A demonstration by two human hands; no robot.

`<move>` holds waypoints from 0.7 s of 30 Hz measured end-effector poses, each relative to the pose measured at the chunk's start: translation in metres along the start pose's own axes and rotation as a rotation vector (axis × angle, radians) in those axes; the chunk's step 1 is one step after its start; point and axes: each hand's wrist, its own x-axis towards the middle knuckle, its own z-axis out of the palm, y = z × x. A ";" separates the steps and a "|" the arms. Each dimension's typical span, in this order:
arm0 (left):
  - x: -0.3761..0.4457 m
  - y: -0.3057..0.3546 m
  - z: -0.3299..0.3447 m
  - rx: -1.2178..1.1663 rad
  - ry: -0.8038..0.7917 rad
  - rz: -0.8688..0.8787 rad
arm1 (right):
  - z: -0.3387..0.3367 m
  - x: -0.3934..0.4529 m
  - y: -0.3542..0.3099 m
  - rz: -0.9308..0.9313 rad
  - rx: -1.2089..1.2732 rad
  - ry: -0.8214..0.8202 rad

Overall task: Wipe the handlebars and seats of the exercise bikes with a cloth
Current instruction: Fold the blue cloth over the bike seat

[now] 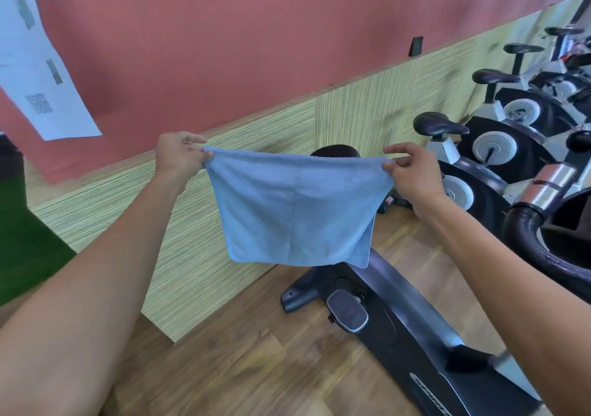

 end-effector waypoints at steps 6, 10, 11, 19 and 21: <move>-0.006 0.001 0.000 -0.058 0.001 -0.027 | -0.002 0.005 -0.004 0.072 0.057 -0.113; -0.008 -0.002 -0.001 -0.047 0.008 -0.034 | 0.000 0.008 -0.004 0.044 -0.010 -0.120; -0.008 -0.004 -0.001 -0.040 0.013 -0.031 | 0.000 0.009 -0.004 0.024 -0.041 -0.109; -0.013 -0.012 -0.008 -0.017 0.038 0.005 | 0.005 0.009 0.001 -0.153 -0.345 -0.020; -0.016 -0.012 -0.008 -0.061 0.040 -0.013 | 0.006 0.008 0.001 -0.133 -0.321 -0.042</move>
